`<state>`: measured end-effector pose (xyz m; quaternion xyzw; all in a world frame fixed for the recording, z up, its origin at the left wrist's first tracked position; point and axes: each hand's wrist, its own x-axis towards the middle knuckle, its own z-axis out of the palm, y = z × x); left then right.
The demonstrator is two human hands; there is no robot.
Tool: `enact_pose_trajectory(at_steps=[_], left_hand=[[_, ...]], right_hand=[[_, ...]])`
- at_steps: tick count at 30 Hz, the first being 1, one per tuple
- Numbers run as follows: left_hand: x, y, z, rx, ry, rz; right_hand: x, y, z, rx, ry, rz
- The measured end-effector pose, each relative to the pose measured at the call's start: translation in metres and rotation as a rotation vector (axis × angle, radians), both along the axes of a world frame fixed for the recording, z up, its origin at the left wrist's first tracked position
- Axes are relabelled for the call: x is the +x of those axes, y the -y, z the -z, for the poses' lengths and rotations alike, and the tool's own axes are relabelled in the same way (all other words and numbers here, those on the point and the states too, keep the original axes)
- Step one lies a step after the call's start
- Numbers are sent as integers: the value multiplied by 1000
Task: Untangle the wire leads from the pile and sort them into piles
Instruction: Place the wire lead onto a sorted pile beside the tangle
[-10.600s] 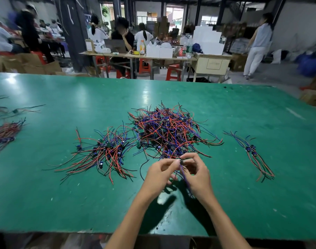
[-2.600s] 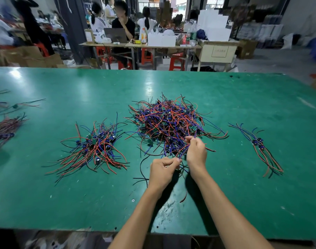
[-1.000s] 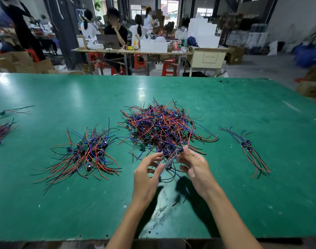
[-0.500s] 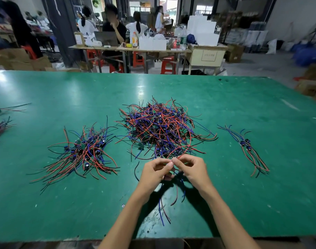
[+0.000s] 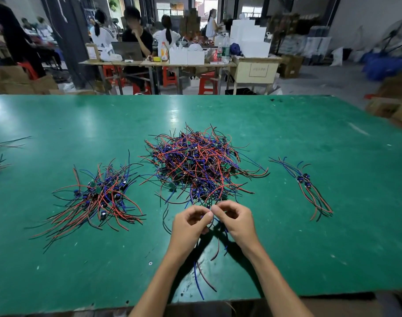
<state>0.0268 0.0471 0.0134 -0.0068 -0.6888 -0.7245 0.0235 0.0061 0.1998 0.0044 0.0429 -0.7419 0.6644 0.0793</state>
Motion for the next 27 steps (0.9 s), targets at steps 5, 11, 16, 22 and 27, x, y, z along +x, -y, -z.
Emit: enact_pose_trajectory(at_steps=[5,11,16,22,27], left_hand=[[-2,1,1,32,11,-32],[-2,0,5,-23,-11,-33],[-3,-1,6,-18,-13,-55],[-3,-2,7,-4,-32,-55],[-4,-1,9,-1,-30,-32]], right_hand=[[1,0,-1,-91,2,-17],[2,2,-2,-118,28,44],[4,7,-4,-144,31,73],[3,18,-3,-189,58,144],[3,19,3,2,5,137]])
